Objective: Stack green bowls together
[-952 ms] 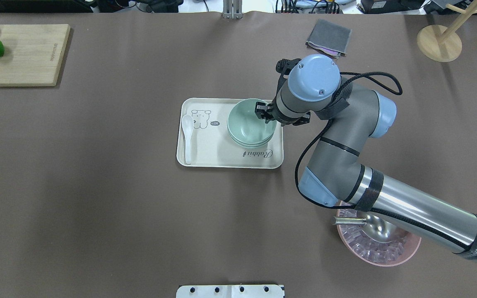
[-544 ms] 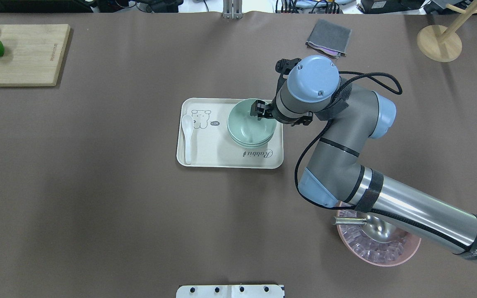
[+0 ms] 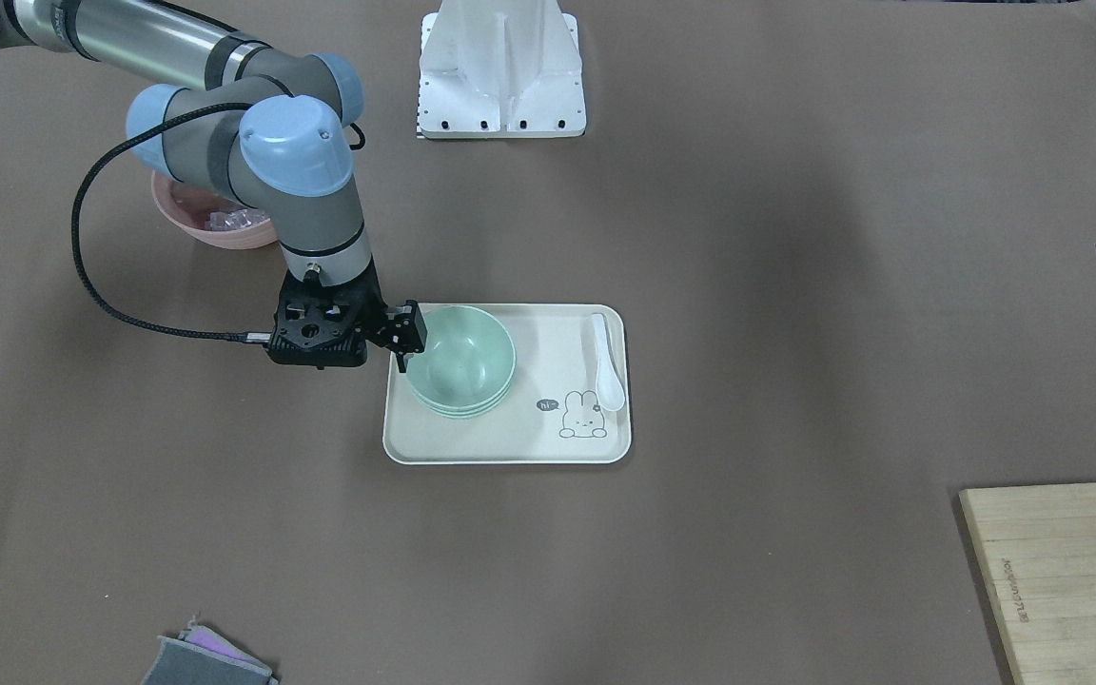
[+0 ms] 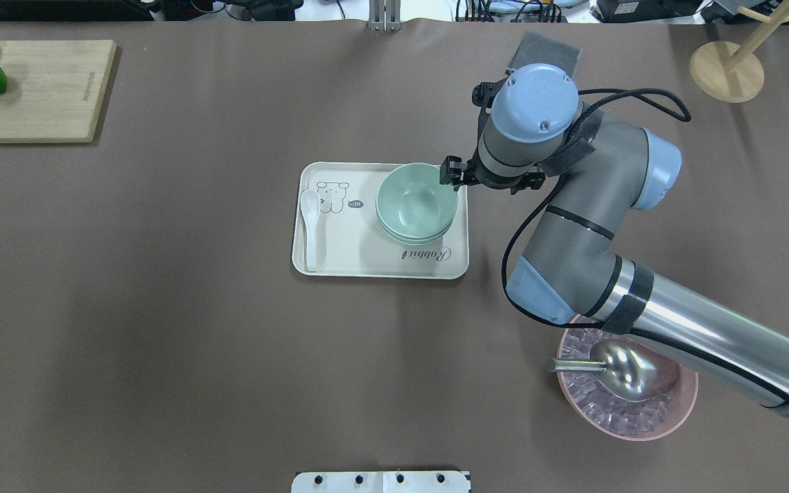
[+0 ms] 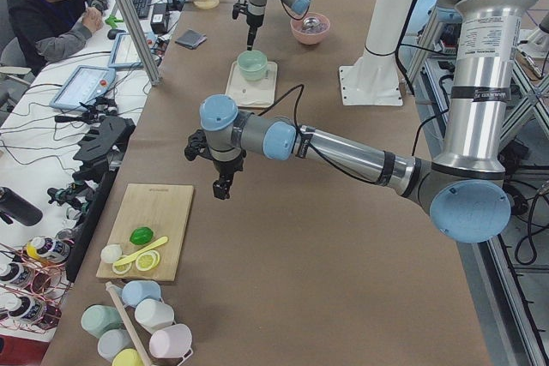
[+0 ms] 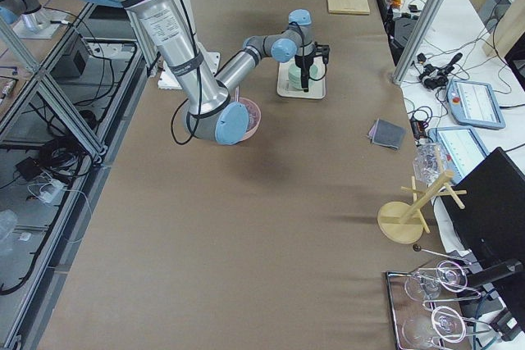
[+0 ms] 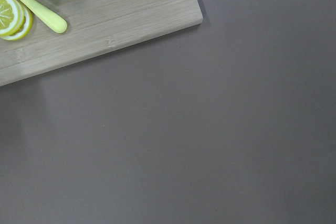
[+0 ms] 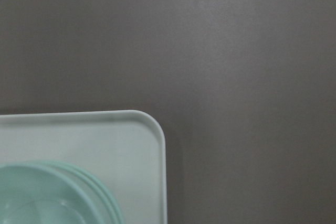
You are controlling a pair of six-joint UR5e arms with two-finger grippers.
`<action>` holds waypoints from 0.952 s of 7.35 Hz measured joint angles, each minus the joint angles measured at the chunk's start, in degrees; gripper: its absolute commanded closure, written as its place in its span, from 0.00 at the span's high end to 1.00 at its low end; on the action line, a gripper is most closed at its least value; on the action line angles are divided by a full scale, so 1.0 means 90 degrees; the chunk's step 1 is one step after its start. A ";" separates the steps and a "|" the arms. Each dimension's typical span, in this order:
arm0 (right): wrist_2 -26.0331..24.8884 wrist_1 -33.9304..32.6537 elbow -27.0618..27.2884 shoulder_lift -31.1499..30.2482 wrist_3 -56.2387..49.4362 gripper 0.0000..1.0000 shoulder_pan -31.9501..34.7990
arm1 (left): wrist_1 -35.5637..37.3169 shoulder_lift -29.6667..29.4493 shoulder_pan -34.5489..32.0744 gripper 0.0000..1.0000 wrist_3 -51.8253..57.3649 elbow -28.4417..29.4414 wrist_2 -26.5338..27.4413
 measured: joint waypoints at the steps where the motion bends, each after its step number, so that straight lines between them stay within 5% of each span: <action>1: 0.0386 -0.0209 0.0113 -0.0103 -0.0633 1.00 0.0373 | -0.0004 0.0059 -0.0047 0.98 0.0012 0.0037 0.0013; 7: 0.1959 -0.0629 0.0421 -0.1617 -0.4669 1.00 0.2988 | -0.0006 0.0599 -0.0866 0.98 0.0681 0.0108 0.0026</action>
